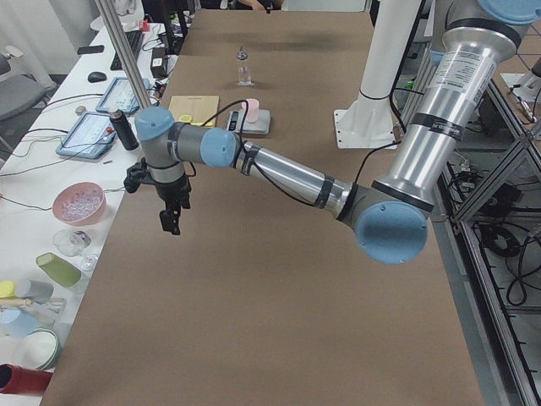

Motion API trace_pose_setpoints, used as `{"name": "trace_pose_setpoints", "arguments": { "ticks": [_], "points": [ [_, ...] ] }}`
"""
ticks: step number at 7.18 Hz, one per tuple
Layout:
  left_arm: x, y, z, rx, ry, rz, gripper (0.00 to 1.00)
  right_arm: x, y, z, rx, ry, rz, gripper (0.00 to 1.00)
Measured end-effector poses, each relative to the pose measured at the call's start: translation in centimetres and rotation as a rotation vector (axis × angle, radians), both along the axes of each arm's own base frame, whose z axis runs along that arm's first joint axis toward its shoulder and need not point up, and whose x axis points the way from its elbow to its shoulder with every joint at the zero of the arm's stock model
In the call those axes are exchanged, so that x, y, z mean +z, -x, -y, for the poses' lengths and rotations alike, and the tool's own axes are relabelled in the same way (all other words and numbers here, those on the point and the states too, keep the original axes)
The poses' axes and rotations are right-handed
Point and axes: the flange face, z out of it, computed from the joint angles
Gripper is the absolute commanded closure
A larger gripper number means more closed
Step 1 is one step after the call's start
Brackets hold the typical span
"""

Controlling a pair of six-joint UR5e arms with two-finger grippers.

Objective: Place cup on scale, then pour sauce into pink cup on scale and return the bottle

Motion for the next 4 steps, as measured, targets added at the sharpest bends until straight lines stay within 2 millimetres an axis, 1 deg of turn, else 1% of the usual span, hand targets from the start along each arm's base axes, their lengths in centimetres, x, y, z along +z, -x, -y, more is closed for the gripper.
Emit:
{"name": "trace_pose_setpoints", "arguments": {
  "ticks": [1,2,3,4],
  "points": [
    [3.4,1.5,-1.9,-0.004,0.025,-0.004,0.02,0.1,-0.7,-0.2,0.014,0.007,0.009,0.0],
    [6.2,2.3,-3.6,-0.012,0.05,-0.009,0.02,-0.3,-1.0,-0.2,0.02,0.005,0.013,0.0],
    [8.7,2.7,-5.0,-0.015,0.062,-0.016,0.02,-0.5,-1.2,-0.2,0.026,0.014,0.017,0.0],
    [11.5,2.7,-6.3,-0.018,0.051,-0.026,0.02,-1.0,-1.6,-0.2,0.034,0.04,0.026,0.0]
  ]
}}
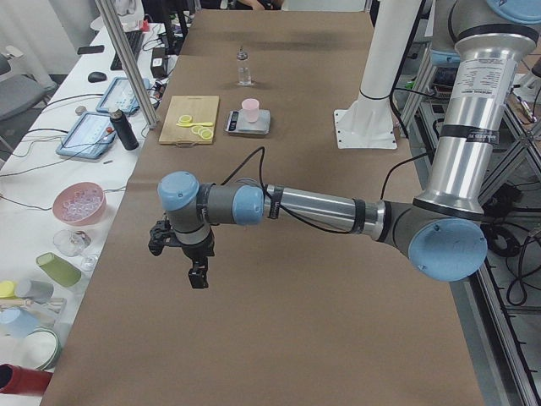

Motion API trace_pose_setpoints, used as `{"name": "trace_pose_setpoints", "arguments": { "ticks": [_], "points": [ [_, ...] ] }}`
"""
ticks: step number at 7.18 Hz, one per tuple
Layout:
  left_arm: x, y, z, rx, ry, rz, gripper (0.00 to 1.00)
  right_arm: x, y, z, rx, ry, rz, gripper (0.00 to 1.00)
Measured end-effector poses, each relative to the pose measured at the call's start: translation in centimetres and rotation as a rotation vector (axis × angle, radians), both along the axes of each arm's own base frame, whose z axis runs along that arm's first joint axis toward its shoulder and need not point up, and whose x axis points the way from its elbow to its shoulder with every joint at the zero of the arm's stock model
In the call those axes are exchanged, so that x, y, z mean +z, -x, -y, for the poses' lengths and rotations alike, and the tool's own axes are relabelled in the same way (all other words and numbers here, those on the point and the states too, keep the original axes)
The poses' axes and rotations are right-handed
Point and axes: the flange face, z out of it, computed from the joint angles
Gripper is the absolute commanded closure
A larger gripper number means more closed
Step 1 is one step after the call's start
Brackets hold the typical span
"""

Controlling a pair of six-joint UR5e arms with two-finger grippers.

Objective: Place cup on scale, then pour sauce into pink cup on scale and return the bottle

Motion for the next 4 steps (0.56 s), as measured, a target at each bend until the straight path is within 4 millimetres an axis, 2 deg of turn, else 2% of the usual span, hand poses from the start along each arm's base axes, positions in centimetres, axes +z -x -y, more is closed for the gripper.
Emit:
{"name": "trace_pose_setpoints", "arguments": {
  "ticks": [1,2,4],
  "points": [
    [2.5,0.1,-1.1,-0.004,-0.02,-0.005,0.02,-0.7,-0.2,0.1,0.005,0.024,0.008,0.0],
    [3.9,0.1,-1.9,-0.006,-0.029,-0.006,0.02,-0.9,-0.3,0.0,0.007,0.036,0.01,0.0],
    [4.5,0.2,-2.4,-0.008,-0.033,-0.007,0.02,-1.4,-0.4,0.1,0.009,0.036,0.008,0.0]
  ]
}}
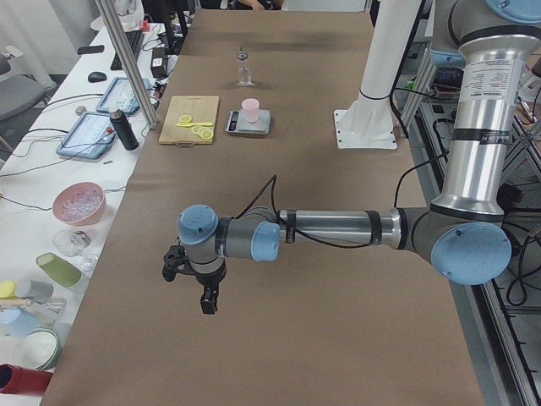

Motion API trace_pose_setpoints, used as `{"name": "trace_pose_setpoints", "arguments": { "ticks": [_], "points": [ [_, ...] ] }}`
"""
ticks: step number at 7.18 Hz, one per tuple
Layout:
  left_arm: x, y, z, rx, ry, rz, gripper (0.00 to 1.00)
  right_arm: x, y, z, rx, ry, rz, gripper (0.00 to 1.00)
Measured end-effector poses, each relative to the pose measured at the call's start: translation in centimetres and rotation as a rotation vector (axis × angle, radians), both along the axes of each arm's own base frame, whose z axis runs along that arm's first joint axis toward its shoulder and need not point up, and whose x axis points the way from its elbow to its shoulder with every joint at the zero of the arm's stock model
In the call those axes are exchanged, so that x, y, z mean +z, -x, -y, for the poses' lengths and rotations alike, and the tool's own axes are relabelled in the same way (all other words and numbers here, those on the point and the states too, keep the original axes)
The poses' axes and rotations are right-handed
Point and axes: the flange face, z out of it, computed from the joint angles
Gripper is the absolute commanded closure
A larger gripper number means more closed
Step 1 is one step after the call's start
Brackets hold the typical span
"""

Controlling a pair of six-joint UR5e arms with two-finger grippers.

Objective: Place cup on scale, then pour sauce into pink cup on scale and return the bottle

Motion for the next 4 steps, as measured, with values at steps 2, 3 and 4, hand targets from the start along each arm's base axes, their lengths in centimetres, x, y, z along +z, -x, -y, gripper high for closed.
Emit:
{"name": "trace_pose_setpoints", "arguments": {
  "ticks": [2,3,4],
  "points": [
    [0.16,-0.06,-0.05,0.001,0.002,0.0,0.02,-0.55,0.0,0.02,0.001,-0.008,0.001,0.0],
    [0.22,-0.06,-0.04,0.001,0.004,0.0,0.02,-0.62,-0.01,-0.01,0.001,-0.009,0.001,0.0],
    [0.23,-0.06,-0.03,0.001,0.004,0.001,0.02,-0.65,-0.01,-0.02,0.001,-0.01,-0.001,0.0]
  ]
}}
